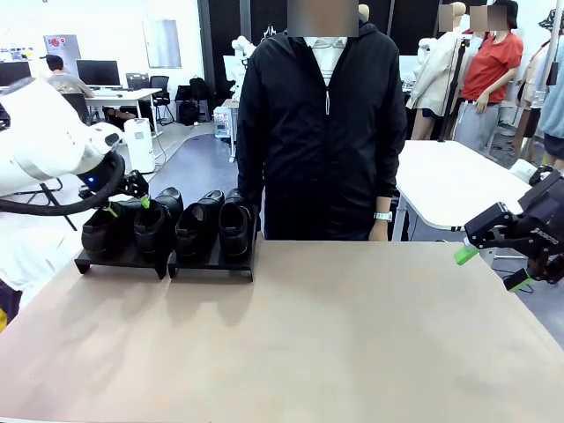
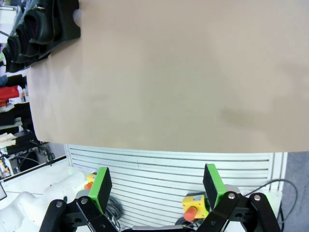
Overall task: Organize the shoes by placing them on the stand.
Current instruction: Place the Shoe from the middle of the table onto the Shoes Stand.
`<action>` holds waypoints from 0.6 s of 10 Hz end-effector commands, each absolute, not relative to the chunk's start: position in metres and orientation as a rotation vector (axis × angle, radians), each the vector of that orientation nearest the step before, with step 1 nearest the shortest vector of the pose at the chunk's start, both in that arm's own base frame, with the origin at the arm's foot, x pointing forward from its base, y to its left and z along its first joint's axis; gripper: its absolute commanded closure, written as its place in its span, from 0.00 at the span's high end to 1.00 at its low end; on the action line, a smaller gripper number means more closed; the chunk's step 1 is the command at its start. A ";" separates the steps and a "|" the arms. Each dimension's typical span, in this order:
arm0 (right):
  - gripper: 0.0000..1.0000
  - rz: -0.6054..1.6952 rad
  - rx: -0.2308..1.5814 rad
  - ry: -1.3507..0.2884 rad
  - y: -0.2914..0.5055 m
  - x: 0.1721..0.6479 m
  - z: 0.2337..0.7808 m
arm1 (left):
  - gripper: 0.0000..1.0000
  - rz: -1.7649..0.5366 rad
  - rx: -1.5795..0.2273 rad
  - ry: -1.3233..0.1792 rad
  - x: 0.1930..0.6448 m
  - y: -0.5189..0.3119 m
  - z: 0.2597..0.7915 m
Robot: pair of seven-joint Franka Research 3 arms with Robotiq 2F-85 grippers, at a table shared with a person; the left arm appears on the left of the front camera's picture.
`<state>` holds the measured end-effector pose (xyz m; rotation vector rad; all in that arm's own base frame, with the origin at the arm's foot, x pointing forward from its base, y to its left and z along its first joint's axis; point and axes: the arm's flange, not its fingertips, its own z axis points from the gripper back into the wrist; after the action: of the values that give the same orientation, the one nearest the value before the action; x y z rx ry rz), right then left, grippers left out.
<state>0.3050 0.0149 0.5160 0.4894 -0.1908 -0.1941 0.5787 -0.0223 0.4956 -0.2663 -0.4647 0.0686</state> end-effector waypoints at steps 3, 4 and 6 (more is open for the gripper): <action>1.00 -0.175 0.516 -0.194 0.014 0.306 0.516 | 1.00 -0.186 -0.506 -0.233 0.433 0.021 0.572; 1.00 -0.175 0.516 -0.194 0.014 0.306 0.516 | 1.00 -0.249 -0.541 -0.169 0.395 0.039 0.583; 1.00 -0.175 0.516 -0.194 0.014 0.306 0.516 | 1.00 -0.187 -0.667 -0.205 0.338 0.070 0.575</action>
<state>0.3050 0.0149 0.5160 0.4894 -0.1904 -0.1941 0.3422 0.0535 0.5894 -0.6667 -0.1942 -0.2504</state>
